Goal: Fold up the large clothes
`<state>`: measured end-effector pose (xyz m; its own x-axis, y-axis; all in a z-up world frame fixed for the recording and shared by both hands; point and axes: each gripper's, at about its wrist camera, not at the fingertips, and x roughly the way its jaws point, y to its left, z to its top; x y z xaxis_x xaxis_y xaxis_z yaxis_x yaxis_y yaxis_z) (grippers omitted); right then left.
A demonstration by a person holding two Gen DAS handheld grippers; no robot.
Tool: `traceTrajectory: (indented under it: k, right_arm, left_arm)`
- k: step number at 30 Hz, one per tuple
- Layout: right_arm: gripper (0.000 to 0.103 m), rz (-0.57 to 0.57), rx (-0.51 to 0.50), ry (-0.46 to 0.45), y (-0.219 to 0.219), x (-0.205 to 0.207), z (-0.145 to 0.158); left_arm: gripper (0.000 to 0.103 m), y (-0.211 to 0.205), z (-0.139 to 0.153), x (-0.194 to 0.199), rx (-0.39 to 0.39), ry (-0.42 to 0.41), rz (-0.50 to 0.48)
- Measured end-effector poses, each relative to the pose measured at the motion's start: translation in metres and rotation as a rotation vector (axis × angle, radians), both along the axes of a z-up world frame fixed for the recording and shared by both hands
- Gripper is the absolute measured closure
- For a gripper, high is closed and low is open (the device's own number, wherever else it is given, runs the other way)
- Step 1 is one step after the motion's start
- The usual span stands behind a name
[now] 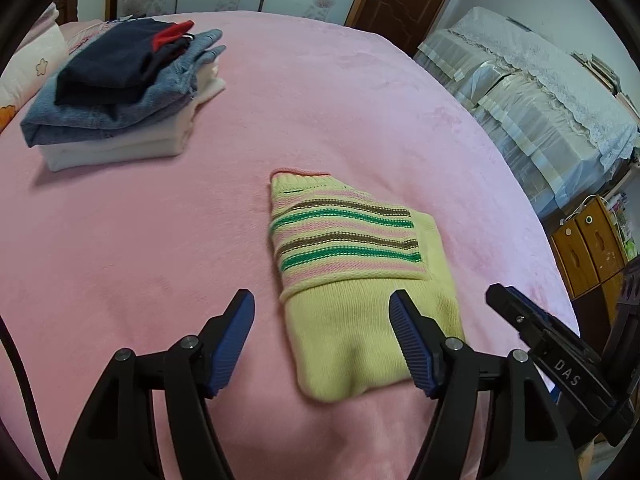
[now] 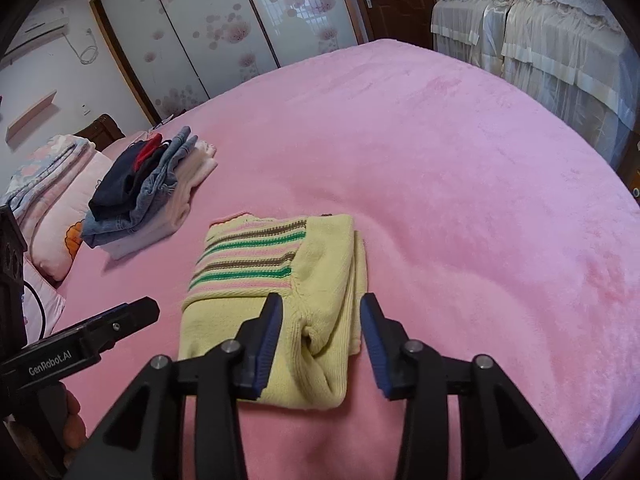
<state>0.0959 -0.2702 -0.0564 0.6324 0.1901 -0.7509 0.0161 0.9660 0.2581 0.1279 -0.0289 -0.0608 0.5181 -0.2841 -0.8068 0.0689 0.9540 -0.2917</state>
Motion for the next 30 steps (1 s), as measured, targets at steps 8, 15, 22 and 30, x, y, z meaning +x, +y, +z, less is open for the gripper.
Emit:
traceTrajectory:
  k: [8, 15, 22, 30]
  right_arm:
    - [0.041, 0.011, -0.053, -0.066, 0.000, -0.016, 0.027]
    - [0.040, 0.054, -0.087, -0.080, -0.002, -0.018, 0.032]
    - [0.030, 0.049, 0.044, 0.038, -0.021, -0.003, 0.003]
    - [0.030, 0.083, 0.288, 0.168, -0.038, 0.019, -0.044]
  left_arm:
    - [0.031, 0.004, 0.015, -0.014, 0.011, -0.018, -0.008]
    - [0.024, 0.009, 0.010, -0.012, -0.035, 0.015, -0.026]
    - [0.024, 0.018, -0.013, -0.004, -0.115, 0.085, -0.009]
    - [0.024, 0.020, -0.054, 0.016, -0.269, 0.155, -0.035]
